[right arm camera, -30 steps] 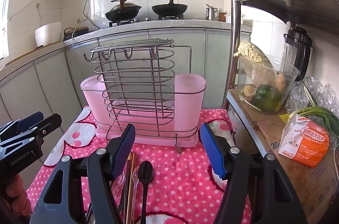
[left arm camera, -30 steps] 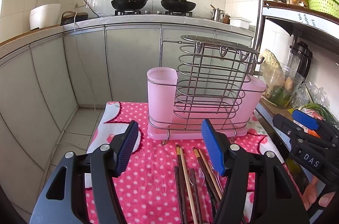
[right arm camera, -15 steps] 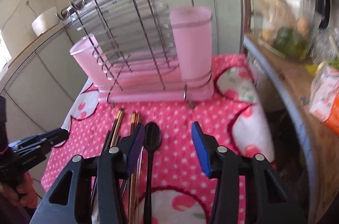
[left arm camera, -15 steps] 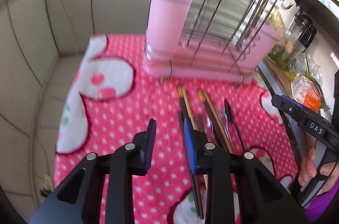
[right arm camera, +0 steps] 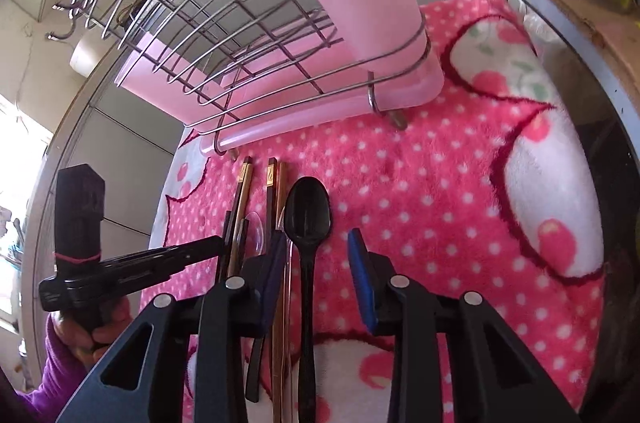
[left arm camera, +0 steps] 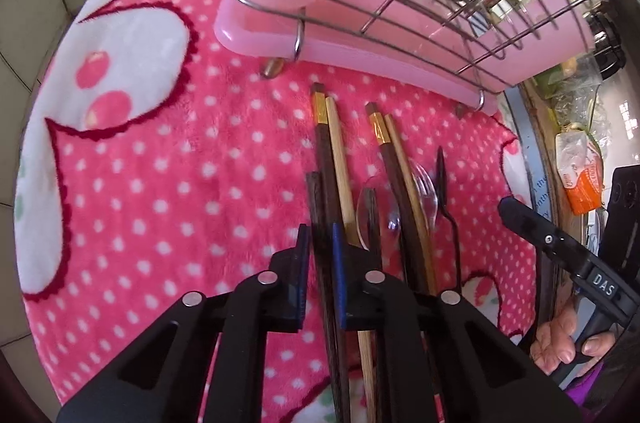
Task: Organize utensils
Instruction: 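Lower both tools toward the utensils lying in front of the holder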
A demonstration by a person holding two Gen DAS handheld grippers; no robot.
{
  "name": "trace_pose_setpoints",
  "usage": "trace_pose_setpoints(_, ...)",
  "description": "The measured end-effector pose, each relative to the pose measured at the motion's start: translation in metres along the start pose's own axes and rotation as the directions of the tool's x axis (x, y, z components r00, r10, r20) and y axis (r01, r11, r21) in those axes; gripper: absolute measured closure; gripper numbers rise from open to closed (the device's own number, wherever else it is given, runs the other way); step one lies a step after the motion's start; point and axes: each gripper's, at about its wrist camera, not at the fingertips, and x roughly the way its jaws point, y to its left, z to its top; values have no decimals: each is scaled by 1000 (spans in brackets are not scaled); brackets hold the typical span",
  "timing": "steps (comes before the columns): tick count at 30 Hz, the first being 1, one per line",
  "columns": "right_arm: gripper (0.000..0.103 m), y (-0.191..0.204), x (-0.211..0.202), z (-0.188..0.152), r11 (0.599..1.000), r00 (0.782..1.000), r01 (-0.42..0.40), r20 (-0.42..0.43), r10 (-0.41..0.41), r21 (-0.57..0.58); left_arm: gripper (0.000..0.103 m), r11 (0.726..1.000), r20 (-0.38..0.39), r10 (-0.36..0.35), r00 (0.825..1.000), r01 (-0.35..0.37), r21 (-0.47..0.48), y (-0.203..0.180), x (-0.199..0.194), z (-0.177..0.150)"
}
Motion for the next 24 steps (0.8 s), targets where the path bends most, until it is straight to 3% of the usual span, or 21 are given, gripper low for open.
trace_pose_setpoints(7, 73, -4, 0, 5, 999, 999, -31, -21, 32, 29, 93, 999, -25, -32, 999, 31, -39, 7, 3, 12)
trace_pose_setpoints(11, 73, -3, 4, 7, 999, 999, -35, -36, 36, 26, 93, 999, -29, -28, 999, 27, -32, 14, 0, 13)
trace_pose_setpoints(18, 72, 4, 7, 8, 1000, 998, -20, -54, 21, 15, 92, 1000, -71, 1, 997, 0, 14, -5, 15, 19)
trace_pose_setpoints(24, 72, -2, 8, 6, 999, 997, -25, -76, 27, 33, 97, 999, -62, 5, 998, -8, -36, 0, 11, 18)
